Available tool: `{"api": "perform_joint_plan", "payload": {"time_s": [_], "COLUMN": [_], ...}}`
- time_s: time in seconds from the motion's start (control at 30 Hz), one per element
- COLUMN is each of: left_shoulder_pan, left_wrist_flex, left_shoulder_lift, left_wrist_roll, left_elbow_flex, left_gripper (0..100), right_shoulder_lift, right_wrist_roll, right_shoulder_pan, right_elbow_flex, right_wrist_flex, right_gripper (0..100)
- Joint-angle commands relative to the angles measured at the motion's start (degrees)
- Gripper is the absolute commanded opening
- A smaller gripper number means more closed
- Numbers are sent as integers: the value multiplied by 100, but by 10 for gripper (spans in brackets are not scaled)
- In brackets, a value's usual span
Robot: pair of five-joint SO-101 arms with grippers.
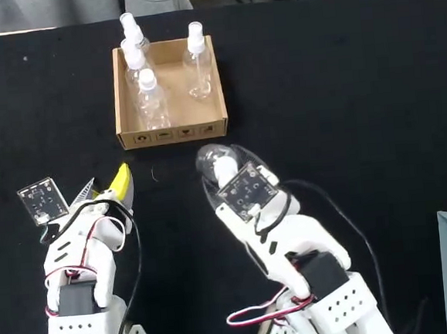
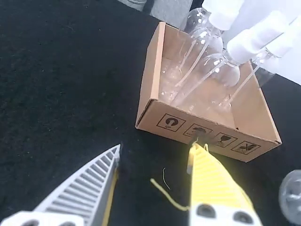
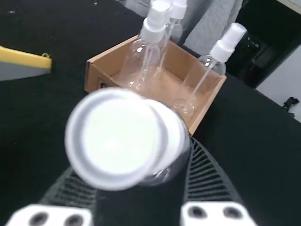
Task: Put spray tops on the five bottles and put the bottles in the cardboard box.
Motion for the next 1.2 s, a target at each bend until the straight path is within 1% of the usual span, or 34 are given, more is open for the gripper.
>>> {"api": "perform_joint_plan", "payload": {"time_s": [0.0, 0.17, 0.3, 0.67, 0.77, 0.9, 1.17], "left_shoulder_pan": [-48, -48, -48, -48, -48, -40, -40], "left_wrist_flex": [26, 26, 26, 26, 26, 26, 26], "left_shoulder_lift": [-62, -62, -53, -26, -26, -26, -26], "left_wrist_roll": [-53, -53, -62, -62, -62, -62, -62], "left_elbow_flex": [136, 136, 136, 136, 136, 136, 136], "left_gripper": [216, 217, 217, 217, 217, 217, 217], "right_shoulder_lift": [-84, -84, -84, -40, 321, 1165, 2607], "right_wrist_roll": [-26, -26, -18, -18, -18, -18, -62], "right_shoulder_pan": [369, 589, 580, 554, 545, 545, 545], "right_elbow_flex": [-567, -1024, -1429, -1877, -2229, -2844, -3486], "right_wrist_flex": [9, 325, 633, 721, 897, 1116, 1073], "right_gripper": [100, 100, 100, 100, 100, 100, 101]}}
